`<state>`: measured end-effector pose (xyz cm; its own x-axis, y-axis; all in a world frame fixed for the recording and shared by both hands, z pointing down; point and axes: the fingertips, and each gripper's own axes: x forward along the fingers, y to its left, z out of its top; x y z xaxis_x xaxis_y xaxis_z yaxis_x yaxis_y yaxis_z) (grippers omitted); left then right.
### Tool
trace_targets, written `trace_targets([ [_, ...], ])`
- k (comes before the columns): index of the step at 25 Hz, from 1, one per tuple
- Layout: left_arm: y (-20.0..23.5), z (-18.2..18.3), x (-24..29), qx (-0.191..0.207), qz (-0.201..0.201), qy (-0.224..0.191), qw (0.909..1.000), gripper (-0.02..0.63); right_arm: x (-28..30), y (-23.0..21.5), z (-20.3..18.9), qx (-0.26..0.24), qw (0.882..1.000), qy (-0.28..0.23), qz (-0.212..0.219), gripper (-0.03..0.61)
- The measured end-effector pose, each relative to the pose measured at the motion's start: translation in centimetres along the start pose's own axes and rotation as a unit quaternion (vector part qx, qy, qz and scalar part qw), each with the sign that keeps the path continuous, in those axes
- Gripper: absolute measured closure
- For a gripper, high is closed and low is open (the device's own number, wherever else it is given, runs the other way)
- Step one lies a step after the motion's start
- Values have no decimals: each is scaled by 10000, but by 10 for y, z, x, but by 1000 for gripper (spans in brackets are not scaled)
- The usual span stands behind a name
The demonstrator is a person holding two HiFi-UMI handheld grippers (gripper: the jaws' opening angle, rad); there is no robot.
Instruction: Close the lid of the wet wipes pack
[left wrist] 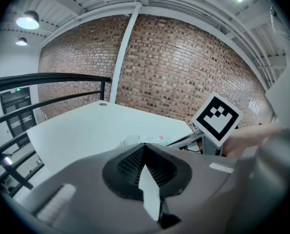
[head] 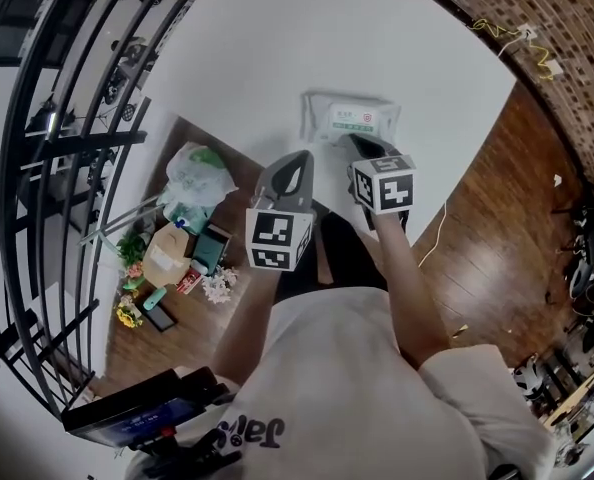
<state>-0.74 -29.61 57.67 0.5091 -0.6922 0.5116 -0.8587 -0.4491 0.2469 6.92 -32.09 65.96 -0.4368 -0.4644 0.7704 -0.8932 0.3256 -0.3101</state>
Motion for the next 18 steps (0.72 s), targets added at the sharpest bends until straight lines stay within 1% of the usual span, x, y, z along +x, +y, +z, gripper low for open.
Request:
trace_targets([
  [2,0,-3,-1,-3,-24,13,10000,598,1,0,-1,-39,9998,196,-51,588],
  [6,3,-7,0,-23,-38,70,10000,598,4,-1,2,-264,9988,323,-242,588],
  [9,7,-12,1,-53,-31,117,9999,598,5,1,5,-552,9967,471,-368,588],
  [13,7,-12,-1,-63,-41,129,9999,598,2,3,6,-1005,9910,791,-394,588],
  [16,6,-7,-2,-26,-90,120,9999,598,-6,5,8,-1251,9890,686,-386,588],
  [18,11,-3,-3,0,-106,110,9999,598,-9,8,14,-1261,9897,557,-395,588],
])
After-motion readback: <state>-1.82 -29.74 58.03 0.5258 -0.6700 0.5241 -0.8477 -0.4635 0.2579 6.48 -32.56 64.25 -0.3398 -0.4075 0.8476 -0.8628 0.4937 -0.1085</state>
